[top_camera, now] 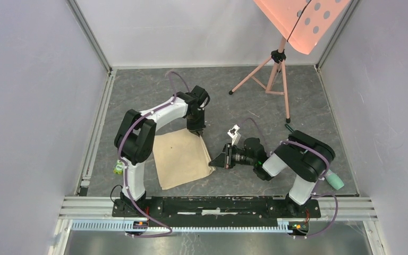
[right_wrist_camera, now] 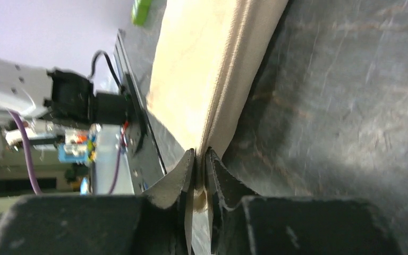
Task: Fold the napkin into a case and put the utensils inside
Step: Turn over the upper triangle folded napkin at the center of the board, then smooth out the lower triangle-folded napkin at the center of the board.
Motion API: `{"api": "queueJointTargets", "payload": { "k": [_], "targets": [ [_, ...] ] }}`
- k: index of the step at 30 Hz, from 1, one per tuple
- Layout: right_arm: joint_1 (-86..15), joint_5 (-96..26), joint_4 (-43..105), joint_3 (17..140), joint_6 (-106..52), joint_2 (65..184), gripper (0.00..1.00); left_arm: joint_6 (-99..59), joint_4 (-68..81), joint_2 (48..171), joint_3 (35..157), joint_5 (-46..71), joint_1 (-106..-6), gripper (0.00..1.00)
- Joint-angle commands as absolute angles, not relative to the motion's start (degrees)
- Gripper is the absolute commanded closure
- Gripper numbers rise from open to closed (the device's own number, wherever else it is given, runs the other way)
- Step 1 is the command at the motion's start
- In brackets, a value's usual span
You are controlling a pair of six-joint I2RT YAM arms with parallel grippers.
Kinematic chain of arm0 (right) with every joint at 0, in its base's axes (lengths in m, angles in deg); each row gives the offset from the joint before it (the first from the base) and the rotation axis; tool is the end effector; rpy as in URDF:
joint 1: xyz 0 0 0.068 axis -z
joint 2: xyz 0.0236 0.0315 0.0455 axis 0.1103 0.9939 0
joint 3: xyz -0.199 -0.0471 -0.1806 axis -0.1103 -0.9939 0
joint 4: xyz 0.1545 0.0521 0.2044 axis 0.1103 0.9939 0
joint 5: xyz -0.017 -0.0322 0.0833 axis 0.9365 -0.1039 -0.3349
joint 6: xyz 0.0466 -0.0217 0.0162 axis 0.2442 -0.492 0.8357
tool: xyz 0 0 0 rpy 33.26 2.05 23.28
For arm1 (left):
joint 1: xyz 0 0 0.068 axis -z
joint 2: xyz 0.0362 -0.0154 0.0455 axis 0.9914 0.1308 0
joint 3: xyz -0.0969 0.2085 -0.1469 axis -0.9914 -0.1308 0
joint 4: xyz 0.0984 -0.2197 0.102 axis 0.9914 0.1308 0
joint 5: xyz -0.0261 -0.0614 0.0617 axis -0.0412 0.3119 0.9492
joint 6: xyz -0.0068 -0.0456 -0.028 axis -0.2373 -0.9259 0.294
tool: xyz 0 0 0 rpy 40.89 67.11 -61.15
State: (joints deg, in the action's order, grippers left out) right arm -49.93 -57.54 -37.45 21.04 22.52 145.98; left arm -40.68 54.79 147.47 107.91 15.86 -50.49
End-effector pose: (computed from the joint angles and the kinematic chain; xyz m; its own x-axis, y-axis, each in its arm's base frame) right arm 0.1772 0.1934 0.1020 -0.9031 0.1354 -0.4075 -0.3459 0.3330 0.8772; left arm 0.3335 -0.2121 0.1809 -0.9871 -0.0052 -0.1602 0.0273 0.9794 -0.2000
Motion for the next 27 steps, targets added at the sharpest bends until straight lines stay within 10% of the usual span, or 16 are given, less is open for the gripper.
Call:
{"api": "queueJointTargets", "payload": {
  "k": [1, 7, 13, 27],
  "targets": [
    [-49.4, -66.0, -18.6, 19.1, 10.1, 139.7, 0.75, -37.0, 43.6, 147.9, 112.9, 21.7, -51.3, 0.75],
    [-48.0, -58.0, 1.7, 21.1, -0.2, 130.3, 0.47, -35.0, 45.0, 141.6, 111.1, 15.5, -51.2, 0.41],
    [-48.8, -48.9, 14.5, 24.9, -5.6, 122.7, 0.25, -32.9, 46.3, 127.6, 102.5, 12.3, -51.2, 0.32],
    [-64.2, -23.5, 29.2, 36.0, -0.3, 130.9, 0.28, -36.8, 45.9, 103.1, 83.1, 12.8, -53.3, 0.26]
  ]
}}
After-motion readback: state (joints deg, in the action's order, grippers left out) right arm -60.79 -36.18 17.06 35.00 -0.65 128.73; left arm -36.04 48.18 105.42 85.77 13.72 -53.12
